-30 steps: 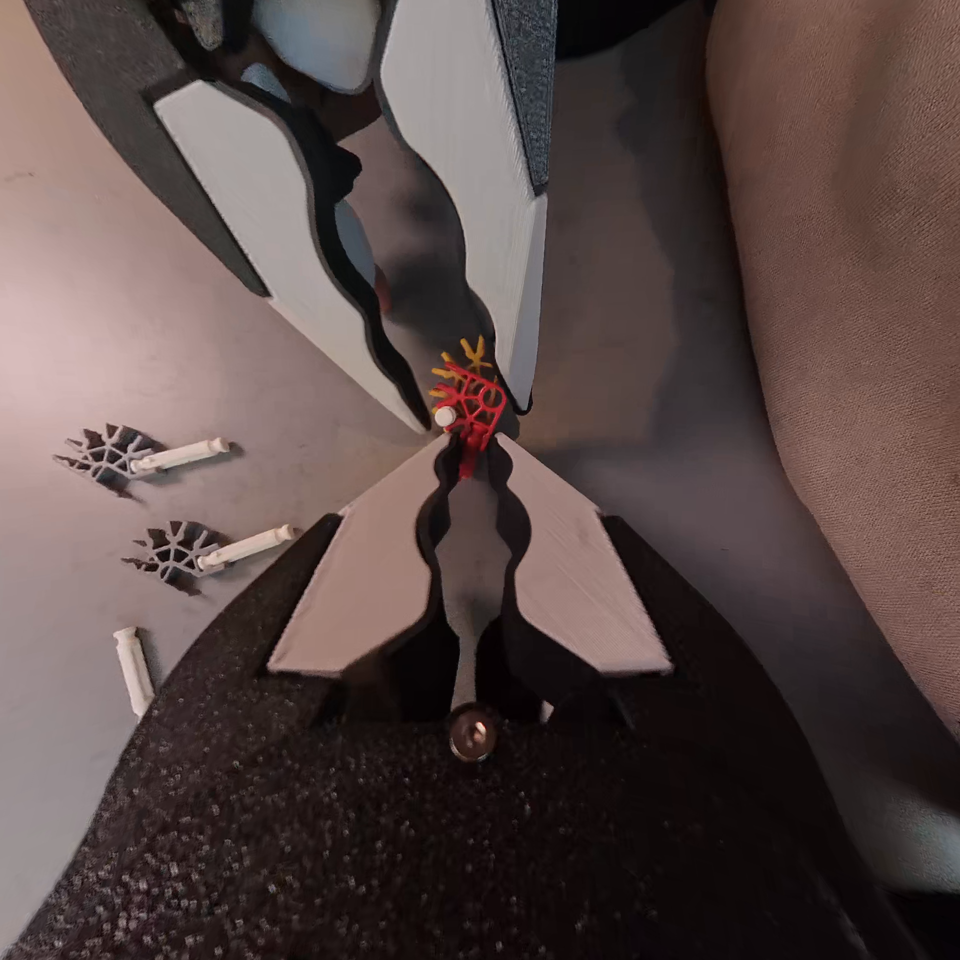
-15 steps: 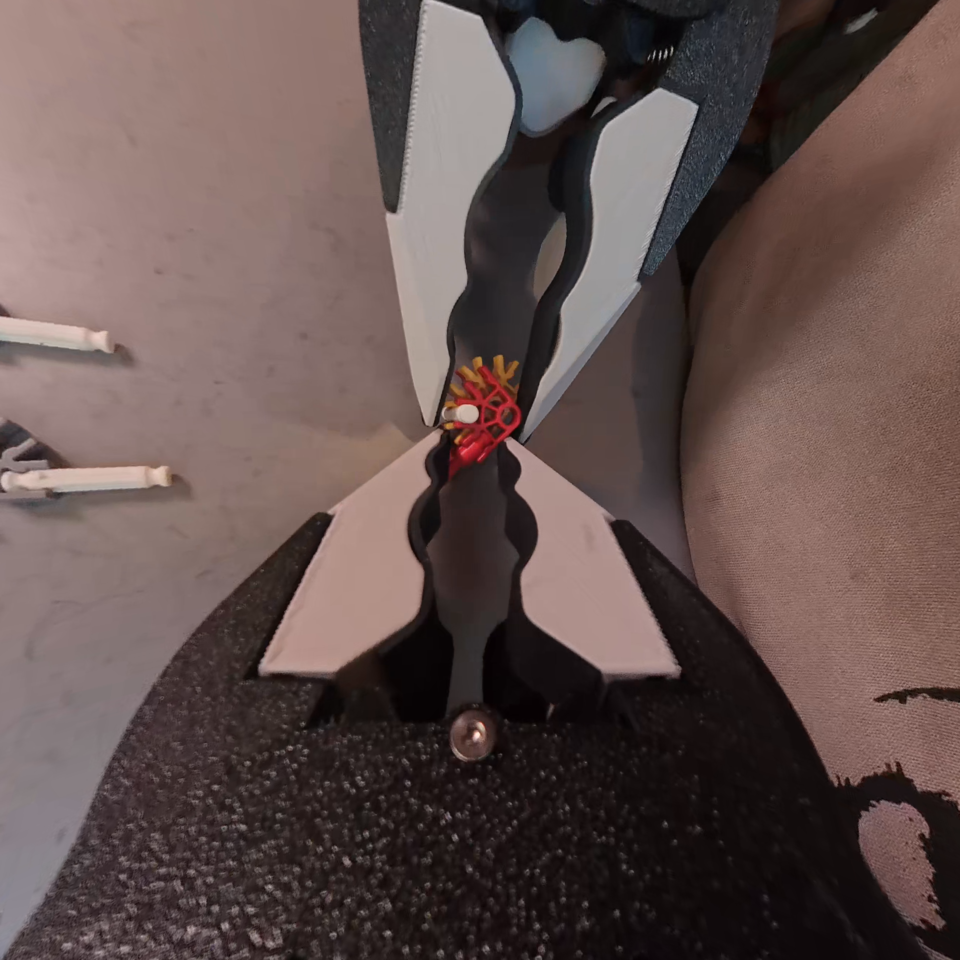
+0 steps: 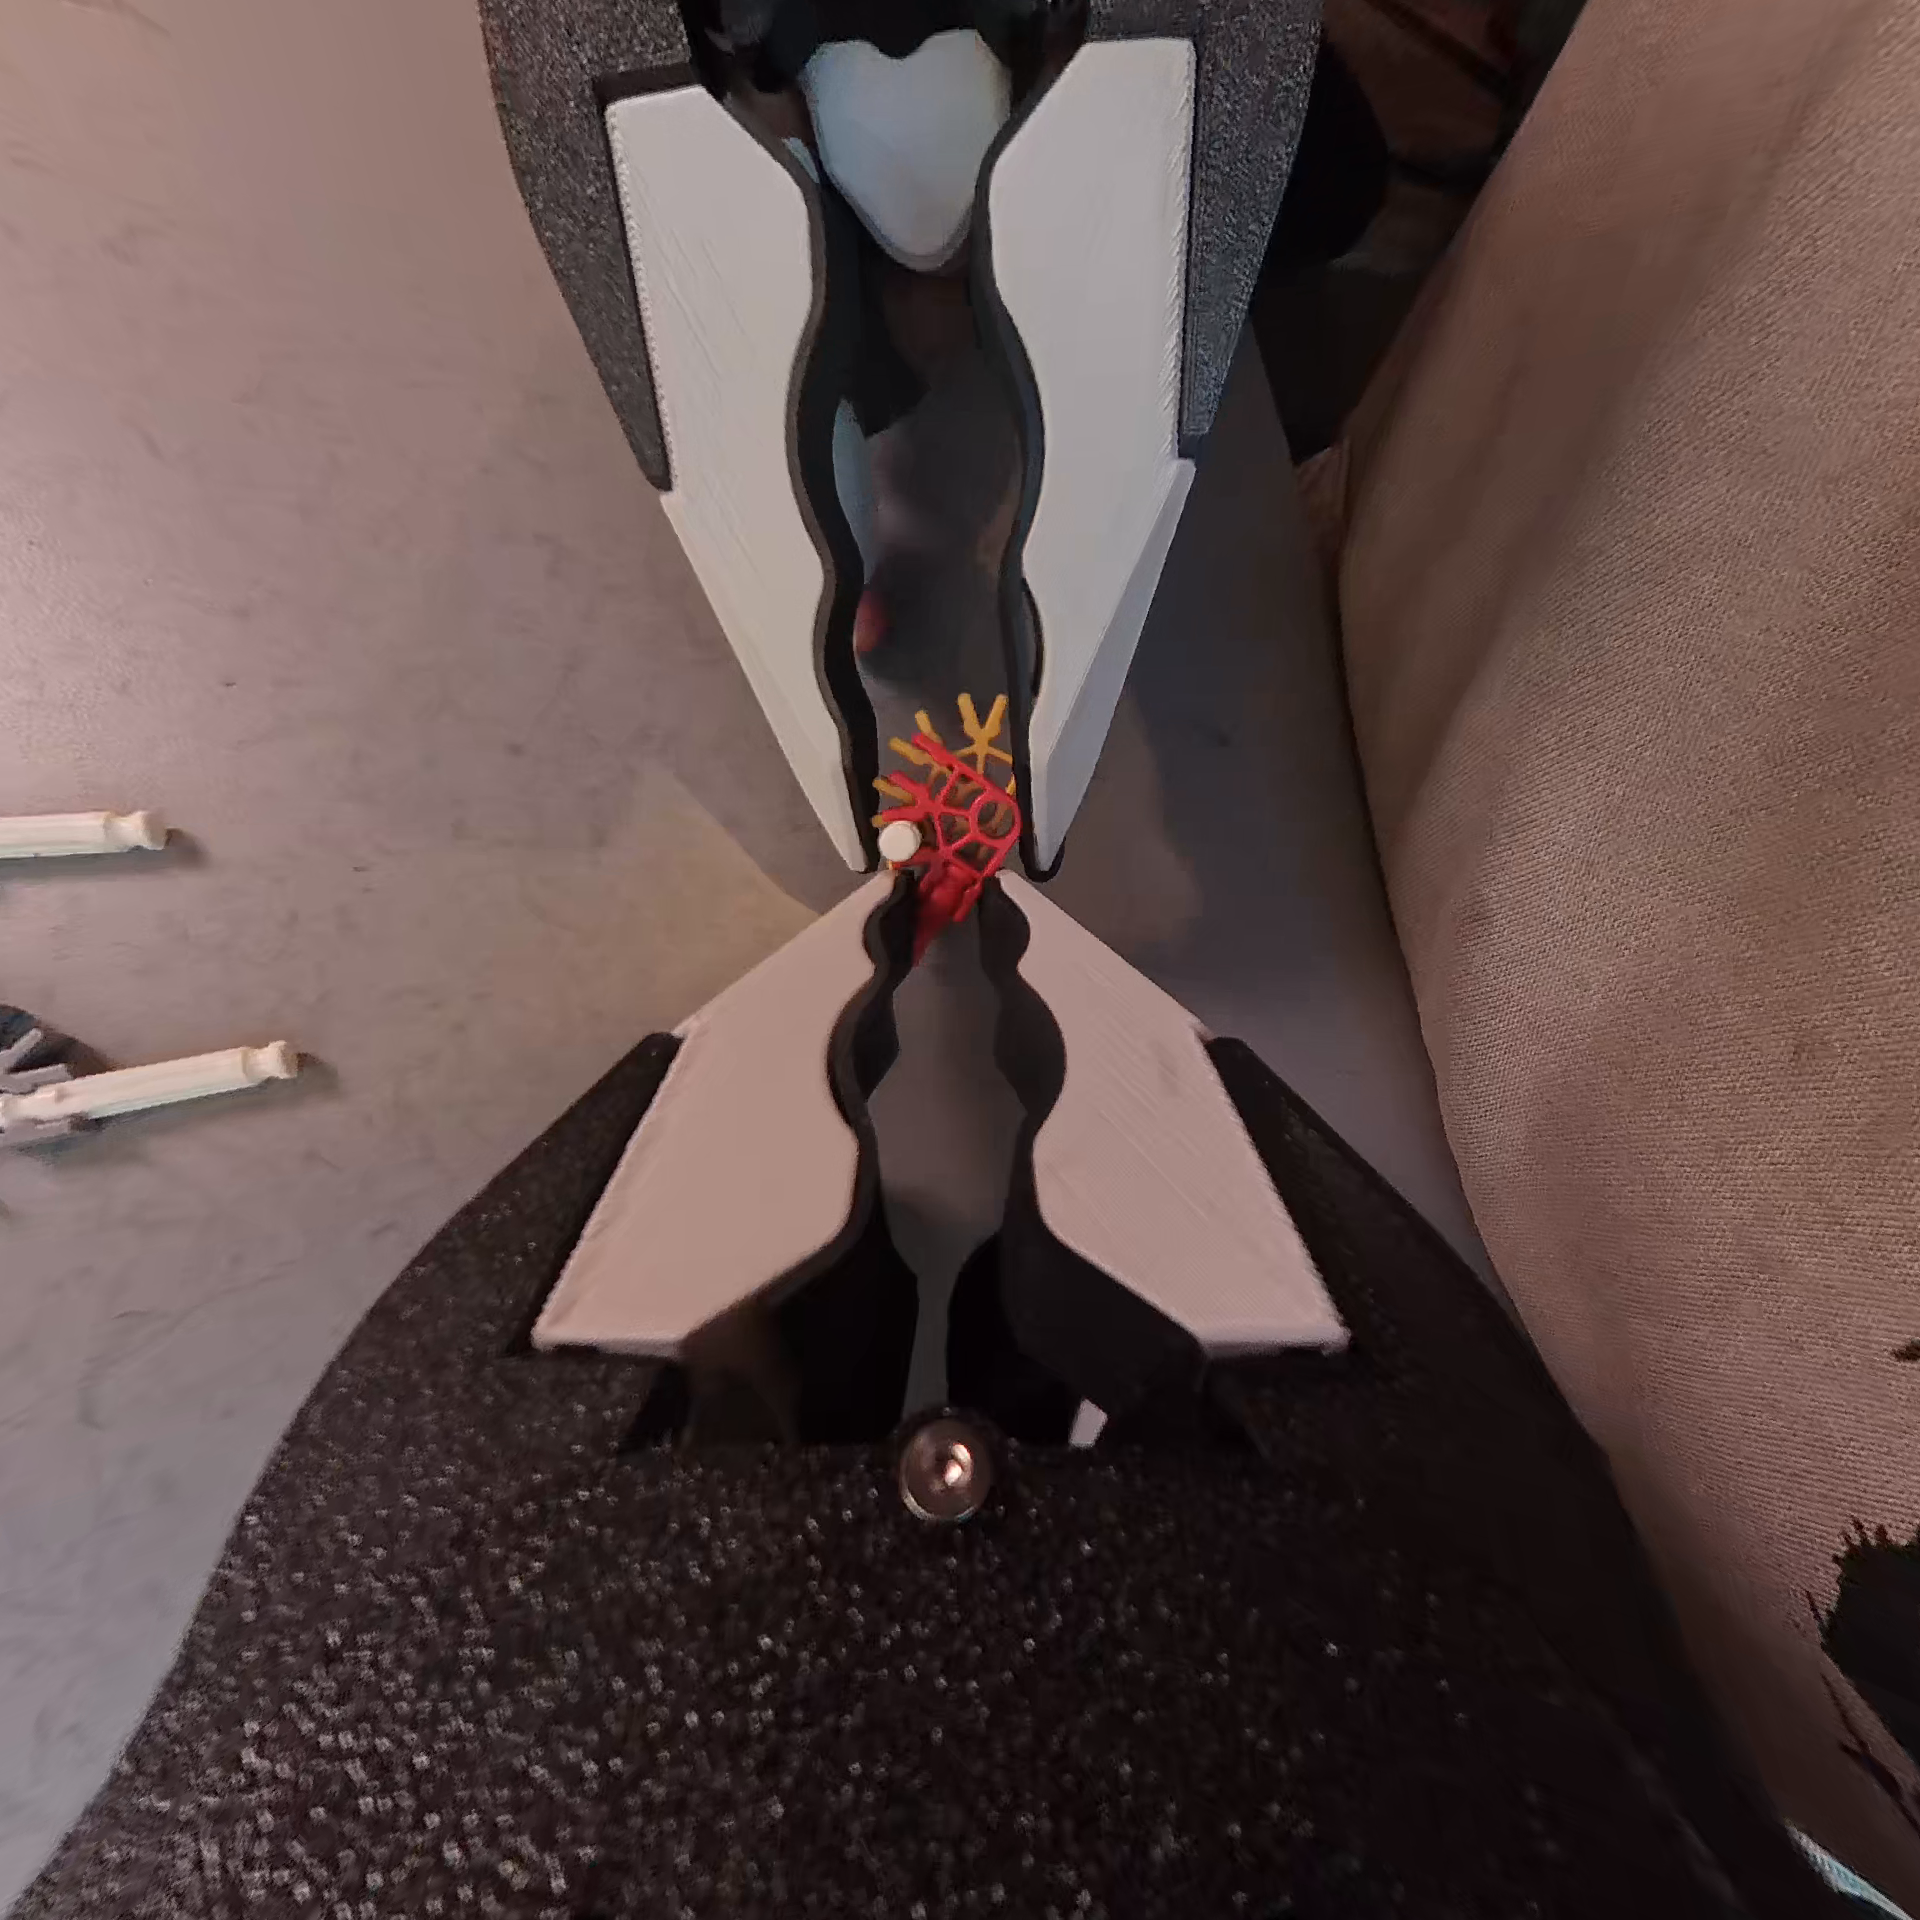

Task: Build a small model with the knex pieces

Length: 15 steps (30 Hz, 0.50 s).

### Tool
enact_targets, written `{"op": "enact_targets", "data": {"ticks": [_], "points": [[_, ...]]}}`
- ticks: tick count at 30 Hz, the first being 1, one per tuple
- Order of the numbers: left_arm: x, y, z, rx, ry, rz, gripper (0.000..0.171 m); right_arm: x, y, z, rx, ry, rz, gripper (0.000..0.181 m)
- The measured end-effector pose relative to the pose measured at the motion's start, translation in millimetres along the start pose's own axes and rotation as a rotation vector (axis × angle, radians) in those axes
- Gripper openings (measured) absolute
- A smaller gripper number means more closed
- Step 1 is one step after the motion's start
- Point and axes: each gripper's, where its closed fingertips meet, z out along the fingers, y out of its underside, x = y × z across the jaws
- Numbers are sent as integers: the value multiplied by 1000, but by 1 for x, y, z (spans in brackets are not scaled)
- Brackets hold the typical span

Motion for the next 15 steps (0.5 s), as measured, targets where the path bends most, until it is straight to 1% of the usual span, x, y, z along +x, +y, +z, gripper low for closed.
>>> {"op": "enact_targets", "data": {"ticks": [5,7,8,10,13,15], "points": [[5,-4,-8,72,-34,38,10,-5,-10,-2,73,-22,39,22],[8,-7,-12,115,-40,67,10,-9,-14,-4,100,-33,14,22],[5,-10,-14,139,-70,83,10,-9,-17,-6,116,-26,-14,22],[-6,-12,-16,152,-156,137,11,1,-21,-10,116,58,-135,23],[-20,-15,-21,159,-249,227,13,13,-24,-13,100,171,-398,24],[-24,-16,-24,143,-305,310,13,17,-27,-14,109,216,-472,26]]}}
